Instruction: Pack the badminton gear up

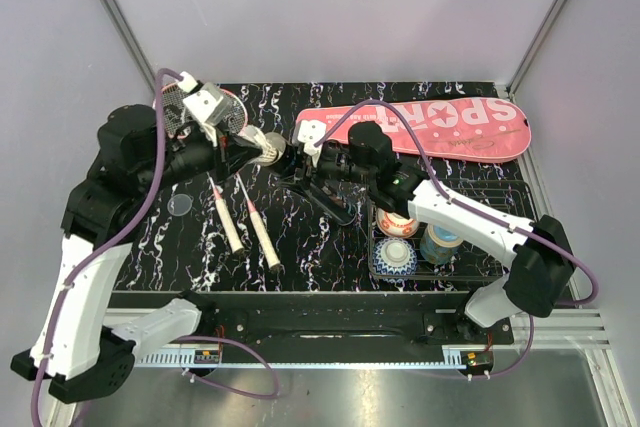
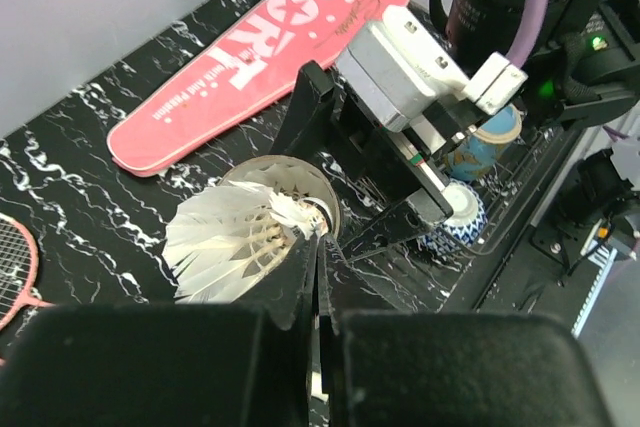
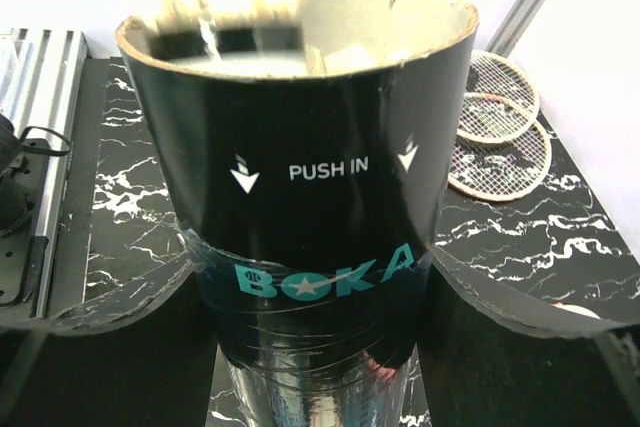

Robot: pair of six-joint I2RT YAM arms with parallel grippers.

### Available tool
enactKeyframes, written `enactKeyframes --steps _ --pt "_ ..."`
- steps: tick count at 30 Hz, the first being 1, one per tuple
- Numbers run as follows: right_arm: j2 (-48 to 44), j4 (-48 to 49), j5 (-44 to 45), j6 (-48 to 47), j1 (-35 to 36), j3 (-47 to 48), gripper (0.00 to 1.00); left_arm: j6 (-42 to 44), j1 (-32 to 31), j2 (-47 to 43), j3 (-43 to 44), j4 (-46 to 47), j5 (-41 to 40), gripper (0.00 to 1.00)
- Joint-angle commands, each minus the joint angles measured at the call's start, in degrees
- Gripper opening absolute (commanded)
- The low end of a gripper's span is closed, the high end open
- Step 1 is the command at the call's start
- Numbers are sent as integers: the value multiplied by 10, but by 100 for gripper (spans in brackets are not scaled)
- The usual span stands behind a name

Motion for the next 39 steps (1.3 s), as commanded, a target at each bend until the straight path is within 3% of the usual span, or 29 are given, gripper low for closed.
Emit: enactKeyframes --steps 1,3,4,5,6,9,10,13,19,24,29,35,39 --pt "-31 65 -37 2 0 12 35 16 -22 36 10 -12 -10 0" --pt "-34 64 -37 1 1 11 35 17 -33 58 16 -28 -6 0" --pt "-34 62 -37 -1 0 10 35 13 -35 64 18 -31 9 5" --pt "-36 61 -33 -2 0 8 35 10 -35 71 21 -35 21 16" --pt "-37 60 -29 -5 0 6 35 8 -35 70 25 -35 29 45" --pt "-44 56 -17 -9 0 -3 35 -14 -34 51 20 -11 35 70" --pt "-48 55 -15 -10 0 -9 35 -24 -33 45 19 -6 36 74" --pt "-50 49 -12 -9 0 -14 35 -53 -32 32 32 -6 33 79" --pt "-61 49 -15 -10 0 -23 35 -90 -25 26 38 -22 -64 76" --pt "-69 40 -17 -18 0 -23 35 -95 -16 57 50 -55 -97 76" --pt "-79 41 -32 -21 1 -27 35 -93 -17 120 55 -79 -98 76" --pt "-87 57 -33 -25 0 -31 35 -98 -45 184 46 -77 -44 72" --pt "-86 49 -27 -28 -1 -30 35 -104 -46 165 25 -67 -96 76"
